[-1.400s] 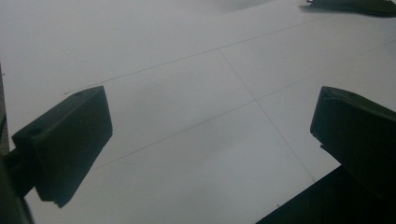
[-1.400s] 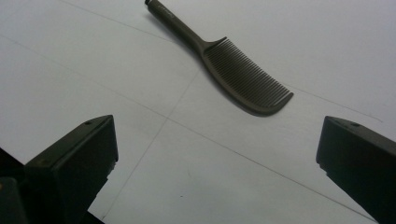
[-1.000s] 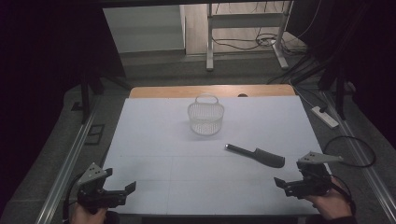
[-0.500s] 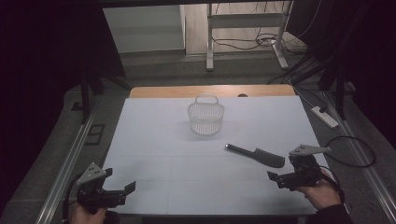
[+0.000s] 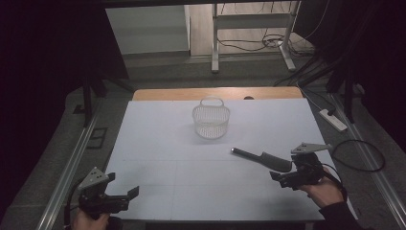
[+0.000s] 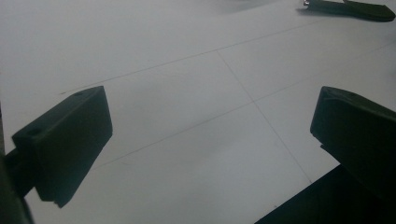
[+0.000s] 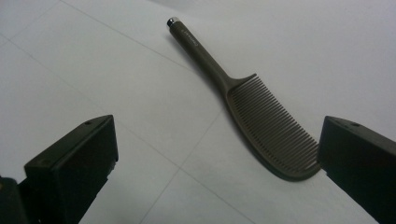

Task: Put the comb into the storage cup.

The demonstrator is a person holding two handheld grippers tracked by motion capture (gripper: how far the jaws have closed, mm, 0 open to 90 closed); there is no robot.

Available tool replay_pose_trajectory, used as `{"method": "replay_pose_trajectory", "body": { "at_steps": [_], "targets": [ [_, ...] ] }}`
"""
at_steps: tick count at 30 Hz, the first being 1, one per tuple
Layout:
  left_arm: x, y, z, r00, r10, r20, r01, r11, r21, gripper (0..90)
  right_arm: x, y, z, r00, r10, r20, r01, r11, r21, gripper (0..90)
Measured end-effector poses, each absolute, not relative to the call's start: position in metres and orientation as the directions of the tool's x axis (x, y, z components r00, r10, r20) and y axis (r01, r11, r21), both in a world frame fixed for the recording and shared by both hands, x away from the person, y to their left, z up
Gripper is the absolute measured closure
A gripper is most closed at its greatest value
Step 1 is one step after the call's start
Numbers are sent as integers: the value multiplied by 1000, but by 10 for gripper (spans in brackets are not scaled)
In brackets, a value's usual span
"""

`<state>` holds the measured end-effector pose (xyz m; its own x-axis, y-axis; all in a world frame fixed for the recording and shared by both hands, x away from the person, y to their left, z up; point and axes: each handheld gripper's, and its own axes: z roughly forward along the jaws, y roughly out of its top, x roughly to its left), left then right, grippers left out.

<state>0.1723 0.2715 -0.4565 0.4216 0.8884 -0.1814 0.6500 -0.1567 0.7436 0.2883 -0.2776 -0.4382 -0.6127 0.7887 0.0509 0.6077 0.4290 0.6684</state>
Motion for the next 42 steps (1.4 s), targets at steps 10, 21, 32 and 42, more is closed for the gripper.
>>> {"method": "replay_pose_trajectory", "body": {
  "at_steps": [10, 21, 32, 42],
  "targets": [
    [172, 272, -457, 422, 888, -184, 651, -155, 743, 0, 303, -271, -440, -610, 792, 31, 602, 437, 669, 0],
    [173, 273, -457, 423, 885, -195, 651, -147, 745, 0, 318, -260, -441, -601, 799, 4, 613, 458, 643, 0],
    [173, 273, -457, 424, 884, -196, 652, -148, 743, 0, 332, -251, -442, -599, 800, 31, 631, 448, 633, 0],
    [173, 273, -457, 425, 883, -199, 652, -147, 743, 0, 350, -238, -442, -597, 801, 50, 658, 454, 601, 0]
  ]
}}
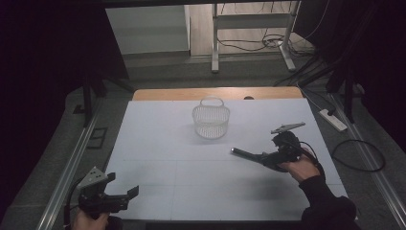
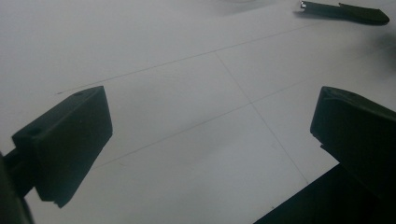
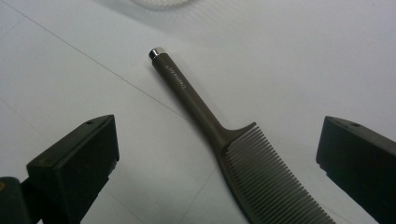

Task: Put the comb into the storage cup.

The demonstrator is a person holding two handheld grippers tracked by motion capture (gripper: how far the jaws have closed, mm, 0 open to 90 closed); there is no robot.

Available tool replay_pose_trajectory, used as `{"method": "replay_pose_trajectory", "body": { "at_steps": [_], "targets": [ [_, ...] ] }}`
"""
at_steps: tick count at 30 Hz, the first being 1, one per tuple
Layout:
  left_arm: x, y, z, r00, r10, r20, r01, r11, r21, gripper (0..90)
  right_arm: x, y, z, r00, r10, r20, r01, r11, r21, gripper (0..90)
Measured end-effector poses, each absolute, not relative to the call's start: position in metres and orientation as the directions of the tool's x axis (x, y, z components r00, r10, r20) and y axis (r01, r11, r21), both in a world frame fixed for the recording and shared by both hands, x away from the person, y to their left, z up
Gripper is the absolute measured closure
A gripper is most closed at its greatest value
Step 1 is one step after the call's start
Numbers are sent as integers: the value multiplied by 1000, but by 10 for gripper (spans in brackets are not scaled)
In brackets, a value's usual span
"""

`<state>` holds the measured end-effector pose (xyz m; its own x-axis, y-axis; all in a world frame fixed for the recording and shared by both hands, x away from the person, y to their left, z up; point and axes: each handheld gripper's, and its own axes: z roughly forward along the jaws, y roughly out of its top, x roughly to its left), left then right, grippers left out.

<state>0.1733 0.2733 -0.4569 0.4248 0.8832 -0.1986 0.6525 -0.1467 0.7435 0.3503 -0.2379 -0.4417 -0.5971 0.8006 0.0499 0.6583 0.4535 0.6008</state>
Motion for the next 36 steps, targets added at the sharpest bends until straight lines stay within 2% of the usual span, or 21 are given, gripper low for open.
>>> {"method": "replay_pose_trajectory", "body": {
  "at_steps": [17, 26, 36],
  "targets": [
    [174, 273, -457, 428, 882, -200, 652, -148, 743, 0, 373, -224, -445, -589, 806, 60, 687, 461, 562, 0],
    [174, 272, -457, 430, 882, -194, 654, -156, 741, 0, 387, -209, -452, -598, 801, 20, 689, 501, 524, 0],
    [176, 271, -458, 436, 880, -191, 665, -171, 727, 0, 400, -197, -459, -607, 794, 29, 703, 520, 485, 0]
  ]
}}
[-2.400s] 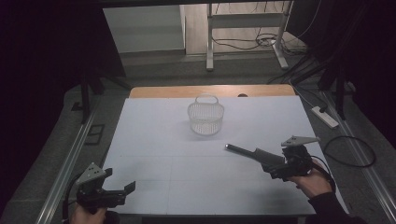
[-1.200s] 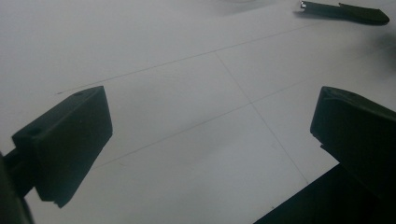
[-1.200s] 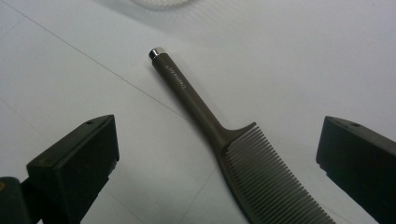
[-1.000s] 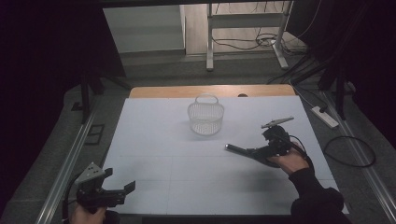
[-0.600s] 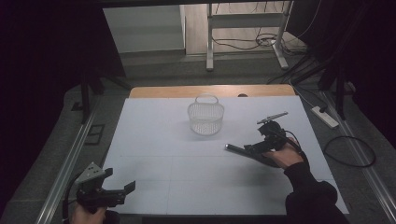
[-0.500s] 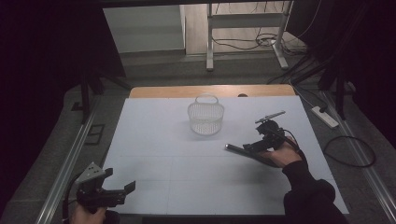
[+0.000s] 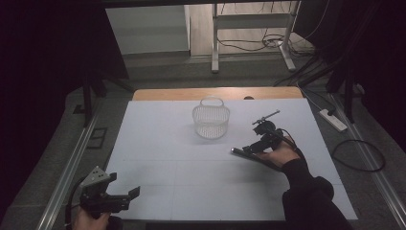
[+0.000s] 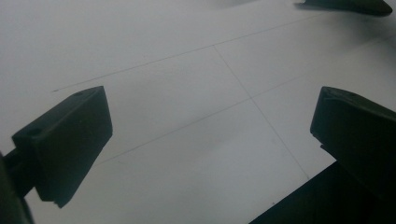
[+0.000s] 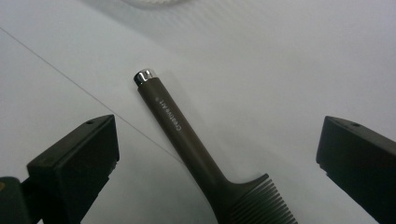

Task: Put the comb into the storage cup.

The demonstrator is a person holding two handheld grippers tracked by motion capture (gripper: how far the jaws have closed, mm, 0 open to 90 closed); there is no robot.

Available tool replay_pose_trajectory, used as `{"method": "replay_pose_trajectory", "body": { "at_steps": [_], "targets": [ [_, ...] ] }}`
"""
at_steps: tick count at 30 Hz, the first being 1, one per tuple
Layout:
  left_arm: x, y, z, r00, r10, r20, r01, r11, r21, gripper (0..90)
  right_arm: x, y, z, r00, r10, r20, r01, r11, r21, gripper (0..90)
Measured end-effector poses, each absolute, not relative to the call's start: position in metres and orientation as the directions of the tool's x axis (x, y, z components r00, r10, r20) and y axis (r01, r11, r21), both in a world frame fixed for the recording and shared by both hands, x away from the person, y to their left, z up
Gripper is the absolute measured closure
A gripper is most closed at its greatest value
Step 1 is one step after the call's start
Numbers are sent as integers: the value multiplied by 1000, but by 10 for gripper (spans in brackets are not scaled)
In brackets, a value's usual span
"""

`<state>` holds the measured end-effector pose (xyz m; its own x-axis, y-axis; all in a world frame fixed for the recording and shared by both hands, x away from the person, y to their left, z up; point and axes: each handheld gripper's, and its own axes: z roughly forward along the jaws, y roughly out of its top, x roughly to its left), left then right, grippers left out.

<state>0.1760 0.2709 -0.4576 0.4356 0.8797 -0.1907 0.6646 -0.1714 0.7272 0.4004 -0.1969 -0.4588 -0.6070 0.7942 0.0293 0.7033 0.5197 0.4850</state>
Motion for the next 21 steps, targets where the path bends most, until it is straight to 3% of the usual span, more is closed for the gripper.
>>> {"method": "replay_pose_trajectory", "body": {
  "at_steps": [18, 21],
  "targets": [
    [177, 272, -458, 439, 875, -205, 670, -166, 724, 0, 421, -176, -468, -621, 784, 4, 704, 555, 443, 0],
    [177, 272, -458, 438, 875, -207, 670, -165, 723, 0, 424, -171, -469, -612, 790, -31, 708, 565, 424, 43]
  ]
}}
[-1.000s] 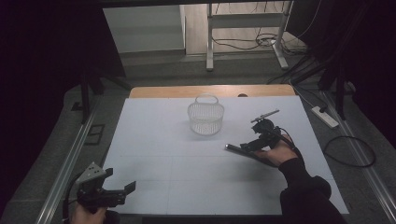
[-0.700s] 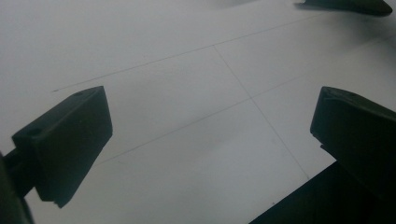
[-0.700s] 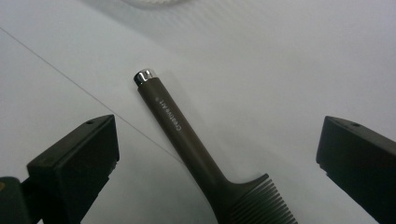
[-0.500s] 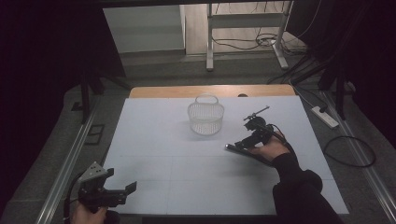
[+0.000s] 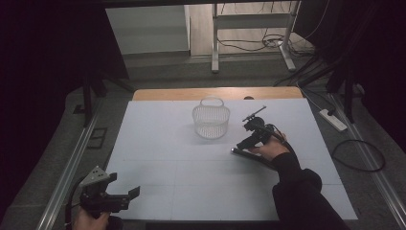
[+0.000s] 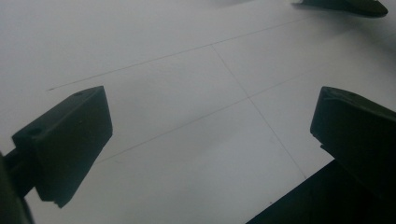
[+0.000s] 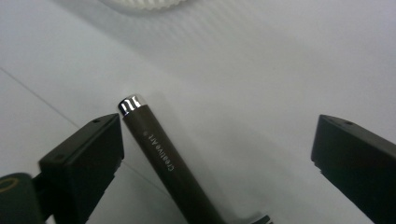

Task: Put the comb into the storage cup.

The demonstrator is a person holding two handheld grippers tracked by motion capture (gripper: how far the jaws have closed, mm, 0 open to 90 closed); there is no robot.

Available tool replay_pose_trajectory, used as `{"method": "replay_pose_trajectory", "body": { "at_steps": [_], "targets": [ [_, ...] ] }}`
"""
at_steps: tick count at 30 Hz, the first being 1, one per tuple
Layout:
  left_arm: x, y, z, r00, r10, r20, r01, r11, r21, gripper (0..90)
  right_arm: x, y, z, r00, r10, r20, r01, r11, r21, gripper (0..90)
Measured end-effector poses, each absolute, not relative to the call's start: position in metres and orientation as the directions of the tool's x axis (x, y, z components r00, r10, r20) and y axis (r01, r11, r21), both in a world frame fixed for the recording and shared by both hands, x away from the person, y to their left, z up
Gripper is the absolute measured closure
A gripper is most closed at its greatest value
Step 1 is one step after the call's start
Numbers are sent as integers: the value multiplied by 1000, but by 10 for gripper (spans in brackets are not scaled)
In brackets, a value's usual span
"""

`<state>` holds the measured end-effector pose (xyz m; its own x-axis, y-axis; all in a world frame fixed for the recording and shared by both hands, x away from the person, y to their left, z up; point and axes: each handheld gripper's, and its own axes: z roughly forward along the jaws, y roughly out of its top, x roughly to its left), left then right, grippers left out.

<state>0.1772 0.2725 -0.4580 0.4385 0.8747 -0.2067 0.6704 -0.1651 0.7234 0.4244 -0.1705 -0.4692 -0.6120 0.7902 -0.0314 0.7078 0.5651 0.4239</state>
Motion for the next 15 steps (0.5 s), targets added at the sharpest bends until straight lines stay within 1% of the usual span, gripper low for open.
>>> {"method": "replay_pose_trajectory", "body": {
  "at_steps": [2, 3, 6, 7, 10, 15],
  "targets": [
    [177, 273, -458, 439, 874, -208, 671, -165, 723, 0, 425, -169, -470, -623, 782, -18, 699, 567, 436, 108],
    [177, 273, -458, 439, 874, -208, 670, -165, 723, 0, 425, -168, -470, -631, 776, -18, 693, 574, 435, 175],
    [177, 273, -458, 440, 873, -209, 671, -166, 723, 0, 425, -166, -470, -652, 758, -23, 677, 595, 433, 332],
    [177, 273, -458, 441, 873, -209, 671, -166, 723, 0, 425, -165, -470, -658, 753, -16, 674, 598, 434, 423],
    [177, 273, -458, 441, 873, -209, 671, -165, 723, 0, 427, -164, -469, -674, 739, 1, 669, 610, 426, 609],
    [178, 273, -458, 441, 872, -211, 671, -164, 723, 0, 430, -159, -471, -704, 710, 17, 651, 635, 416, 834]
  ]
}}
